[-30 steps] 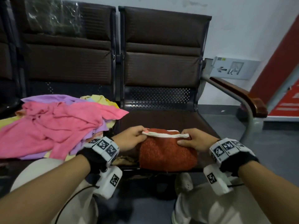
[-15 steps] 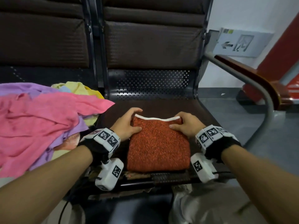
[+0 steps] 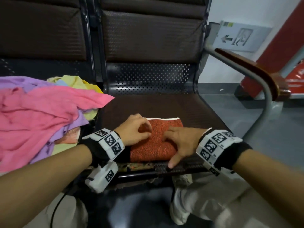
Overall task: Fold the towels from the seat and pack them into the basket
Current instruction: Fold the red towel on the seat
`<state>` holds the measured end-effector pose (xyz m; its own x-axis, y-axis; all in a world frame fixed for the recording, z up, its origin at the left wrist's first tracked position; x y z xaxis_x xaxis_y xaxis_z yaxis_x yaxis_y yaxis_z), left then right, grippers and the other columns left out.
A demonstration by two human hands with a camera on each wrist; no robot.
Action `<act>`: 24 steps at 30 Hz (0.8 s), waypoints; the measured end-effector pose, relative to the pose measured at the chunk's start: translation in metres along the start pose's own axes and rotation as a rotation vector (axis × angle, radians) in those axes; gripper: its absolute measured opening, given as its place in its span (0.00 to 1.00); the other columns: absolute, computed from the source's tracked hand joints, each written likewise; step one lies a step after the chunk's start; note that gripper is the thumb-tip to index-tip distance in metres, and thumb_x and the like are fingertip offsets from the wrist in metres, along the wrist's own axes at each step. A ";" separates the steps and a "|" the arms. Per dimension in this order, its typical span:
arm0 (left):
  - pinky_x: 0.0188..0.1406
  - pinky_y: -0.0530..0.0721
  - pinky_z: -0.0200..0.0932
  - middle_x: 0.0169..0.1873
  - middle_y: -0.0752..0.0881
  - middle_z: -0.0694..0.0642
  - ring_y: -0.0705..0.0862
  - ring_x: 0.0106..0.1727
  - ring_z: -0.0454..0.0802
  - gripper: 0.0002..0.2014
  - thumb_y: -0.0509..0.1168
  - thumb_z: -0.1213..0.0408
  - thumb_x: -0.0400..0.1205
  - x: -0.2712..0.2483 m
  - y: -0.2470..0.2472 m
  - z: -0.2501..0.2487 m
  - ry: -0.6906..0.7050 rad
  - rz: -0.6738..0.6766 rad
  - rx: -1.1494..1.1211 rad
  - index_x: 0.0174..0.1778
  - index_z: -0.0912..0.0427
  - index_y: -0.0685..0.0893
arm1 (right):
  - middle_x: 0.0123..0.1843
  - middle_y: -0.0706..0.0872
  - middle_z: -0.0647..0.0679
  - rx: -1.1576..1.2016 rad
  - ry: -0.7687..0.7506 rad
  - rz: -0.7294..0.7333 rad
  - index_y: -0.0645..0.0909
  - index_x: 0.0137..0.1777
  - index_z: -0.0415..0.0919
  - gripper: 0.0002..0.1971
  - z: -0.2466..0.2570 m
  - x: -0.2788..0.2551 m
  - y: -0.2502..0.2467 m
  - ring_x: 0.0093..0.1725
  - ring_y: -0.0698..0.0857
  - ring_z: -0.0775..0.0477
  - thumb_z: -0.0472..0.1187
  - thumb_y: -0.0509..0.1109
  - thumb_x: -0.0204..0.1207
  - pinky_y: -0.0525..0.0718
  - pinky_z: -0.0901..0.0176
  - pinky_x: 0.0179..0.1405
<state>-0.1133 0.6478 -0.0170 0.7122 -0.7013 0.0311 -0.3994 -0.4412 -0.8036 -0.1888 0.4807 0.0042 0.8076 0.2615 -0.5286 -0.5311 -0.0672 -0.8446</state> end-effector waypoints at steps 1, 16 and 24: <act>0.67 0.73 0.43 0.53 0.79 0.51 0.77 0.59 0.47 0.12 0.70 0.54 0.77 -0.005 0.003 -0.007 0.056 0.083 0.018 0.54 0.52 0.85 | 0.66 0.71 0.49 -0.030 0.003 -0.011 0.67 0.72 0.47 0.45 0.002 0.000 0.005 0.64 0.73 0.48 0.64 0.80 0.57 0.75 0.52 0.67; 0.41 0.75 0.38 0.34 0.81 0.46 0.81 0.40 0.47 0.06 0.63 0.61 0.78 -0.004 -0.029 -0.002 -0.108 0.315 0.135 0.35 0.49 0.76 | 0.35 0.81 0.56 0.301 0.072 -0.183 0.76 0.41 0.52 0.07 -0.025 0.023 -0.025 0.38 0.82 0.52 0.45 0.73 0.68 0.76 0.64 0.38; 0.36 0.88 0.48 0.42 0.82 0.55 0.87 0.45 0.60 0.10 0.63 0.69 0.82 0.015 -0.028 0.044 -0.369 0.246 -0.284 0.58 0.56 0.79 | 0.41 0.84 0.53 0.582 0.241 -0.164 0.79 0.48 0.50 0.10 -0.044 0.064 -0.030 0.39 0.86 0.55 0.49 0.73 0.69 0.83 0.67 0.29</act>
<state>-0.0663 0.6742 -0.0199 0.7132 -0.5822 -0.3904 -0.6846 -0.4590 -0.5662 -0.1097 0.4567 -0.0081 0.8888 -0.0041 -0.4584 -0.3937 0.5055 -0.7678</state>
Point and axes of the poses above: each hand's wrist, its own x-axis towards the middle knuckle, its own y-axis out of the palm, z = x × y, the point moved 3 cm from there along x, towards the middle knuckle
